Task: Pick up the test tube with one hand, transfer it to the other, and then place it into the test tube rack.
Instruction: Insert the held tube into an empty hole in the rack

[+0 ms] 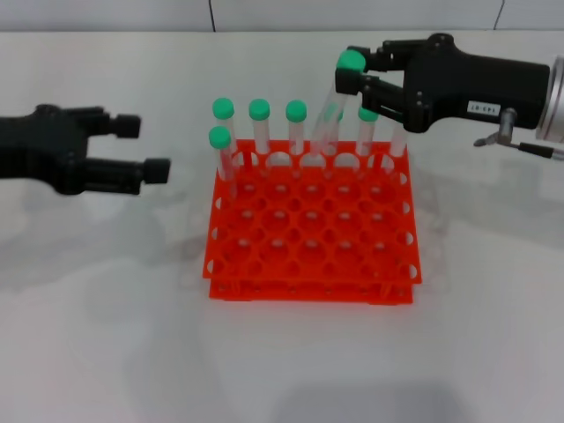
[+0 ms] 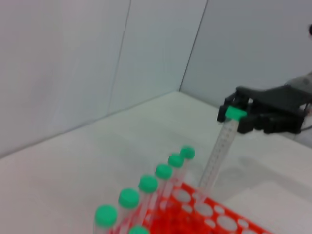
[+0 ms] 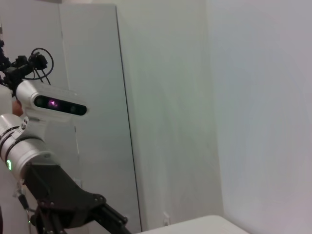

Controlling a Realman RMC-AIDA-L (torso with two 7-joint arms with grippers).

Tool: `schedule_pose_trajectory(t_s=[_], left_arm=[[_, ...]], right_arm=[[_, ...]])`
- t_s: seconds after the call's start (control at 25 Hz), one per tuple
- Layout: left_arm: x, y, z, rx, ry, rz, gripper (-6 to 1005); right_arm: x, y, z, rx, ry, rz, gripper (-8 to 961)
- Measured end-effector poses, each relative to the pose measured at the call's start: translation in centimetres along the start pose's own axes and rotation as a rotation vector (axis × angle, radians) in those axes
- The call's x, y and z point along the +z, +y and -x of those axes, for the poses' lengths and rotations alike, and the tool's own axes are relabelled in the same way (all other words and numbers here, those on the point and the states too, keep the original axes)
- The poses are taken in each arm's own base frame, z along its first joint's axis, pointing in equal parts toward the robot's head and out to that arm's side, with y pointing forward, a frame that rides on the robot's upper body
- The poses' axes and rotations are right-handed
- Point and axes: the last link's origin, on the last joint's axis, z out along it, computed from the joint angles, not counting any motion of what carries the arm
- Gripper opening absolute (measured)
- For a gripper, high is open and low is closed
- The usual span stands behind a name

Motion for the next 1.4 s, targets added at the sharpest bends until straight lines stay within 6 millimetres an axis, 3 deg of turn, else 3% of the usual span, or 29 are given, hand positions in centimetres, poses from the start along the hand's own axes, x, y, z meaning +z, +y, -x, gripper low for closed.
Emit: schedule_pose_trajectory(t_s=[0.4,0.72,1.4], left_arm=[[-0.9,-0.2,2.6,-0.013,-0.181,-0.019,894],[-0.9,-0.4,2.8,0.014,-0.202,-0.023,894],[-1.3,-0.3,4.7,-0.003,-0.274,-0.036,894]], right_arm=[[0.4,0.5,-0.6,0.010,0.016,0.017,265],[0.7,0.4,-0.6,0.011,0.023,0.014,265],[4.2,0.9,-0.6,-0.043,0.024,-0.007,265]])
